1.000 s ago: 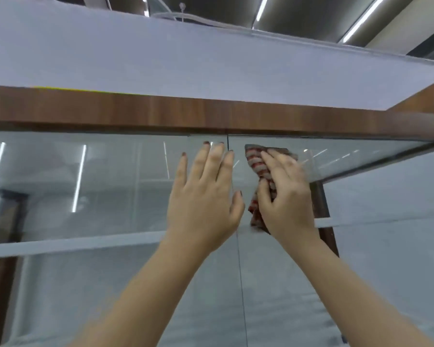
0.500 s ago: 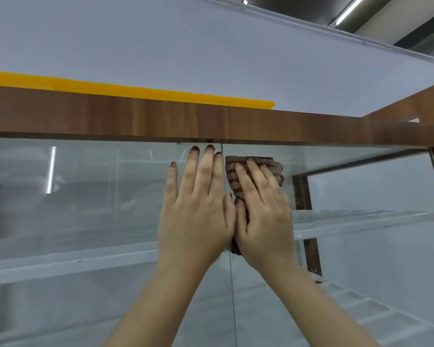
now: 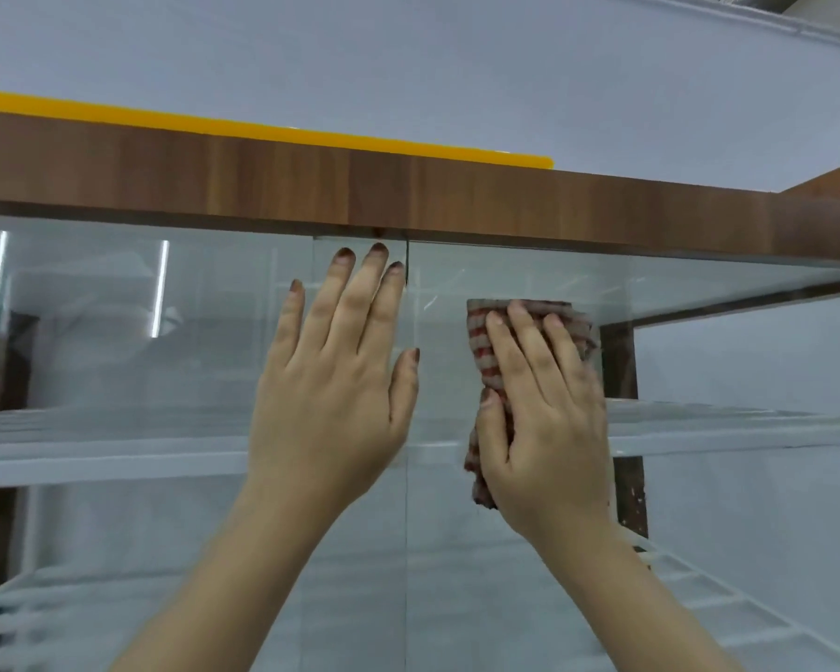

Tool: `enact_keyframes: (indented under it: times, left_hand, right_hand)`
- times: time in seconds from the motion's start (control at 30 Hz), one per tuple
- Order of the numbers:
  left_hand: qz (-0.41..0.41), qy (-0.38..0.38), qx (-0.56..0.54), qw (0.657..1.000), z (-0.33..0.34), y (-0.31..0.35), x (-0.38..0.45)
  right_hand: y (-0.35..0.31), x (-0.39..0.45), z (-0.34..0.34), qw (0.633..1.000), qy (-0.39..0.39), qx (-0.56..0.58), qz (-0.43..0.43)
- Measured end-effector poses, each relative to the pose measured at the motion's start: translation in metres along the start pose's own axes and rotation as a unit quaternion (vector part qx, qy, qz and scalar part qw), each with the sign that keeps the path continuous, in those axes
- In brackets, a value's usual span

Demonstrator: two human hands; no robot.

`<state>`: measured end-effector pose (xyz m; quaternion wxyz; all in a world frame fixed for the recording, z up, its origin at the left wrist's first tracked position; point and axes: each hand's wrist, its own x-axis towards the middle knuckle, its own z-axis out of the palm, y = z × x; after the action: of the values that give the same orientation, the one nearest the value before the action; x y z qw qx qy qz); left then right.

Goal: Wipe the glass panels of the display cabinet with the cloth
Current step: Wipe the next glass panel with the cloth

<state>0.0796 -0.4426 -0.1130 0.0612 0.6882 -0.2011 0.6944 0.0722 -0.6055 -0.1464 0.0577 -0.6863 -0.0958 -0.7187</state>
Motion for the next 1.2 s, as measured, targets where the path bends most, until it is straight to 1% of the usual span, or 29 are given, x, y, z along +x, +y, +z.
enact_keyframes:
  times: [0.07,0.13,0.27,0.37,0.47,0.6,0.67,0.77,0.9,1.1,1.2]
  left_hand:
    - [0.0,-0.001,0.003,1.0,-0.001,0.0,-0.001]
    - [-0.005,-0.006,0.006,1.0,-0.001,0.0,-0.001]
    - [-0.008,-0.011,0.014,1.0,-0.001,0.001,-0.002]
    - [-0.005,-0.012,0.012,1.0,-0.001,0.0,-0.002]
    - [-0.005,-0.014,0.012,1.0,0.0,0.0,-0.002]
    - [-0.005,-0.013,0.008,1.0,-0.001,0.001,-0.002]
    - [-0.007,-0.016,0.009,1.0,-0.001,0.001,-0.002]
    - [-0.01,-0.016,0.009,1.0,-0.001,0.001,-0.002]
    - [-0.011,-0.012,0.009,1.0,-0.001,0.001,-0.002]
    - [-0.014,-0.011,0.013,1.0,0.0,0.003,-0.003]
    - [-0.017,-0.01,0.006,1.0,-0.002,0.006,-0.001]
  right_hand:
    - [-0.009,0.007,0.003,0.999,-0.008,0.0,-0.042]
    - [-0.012,0.02,0.004,0.998,-0.009,0.002,-0.058]
    - [0.002,0.033,0.002,0.999,-0.014,0.008,-0.036]
    - [0.02,0.02,-0.003,1.0,-0.006,0.002,0.003]
    - [0.016,0.001,-0.003,1.0,0.011,-0.004,0.021]
    - [-0.009,0.004,0.003,0.999,0.001,0.005,-0.04]
    - [-0.009,0.014,0.002,0.998,-0.007,0.013,-0.054]
    - [0.01,0.025,-0.002,1.0,-0.01,0.016,-0.025]
    - [0.039,0.02,-0.008,1.0,0.007,0.007,0.023]
    - [0.047,-0.003,-0.011,0.999,0.024,0.005,0.039]
    - [0.046,-0.004,-0.012,0.999,0.023,0.005,0.026]
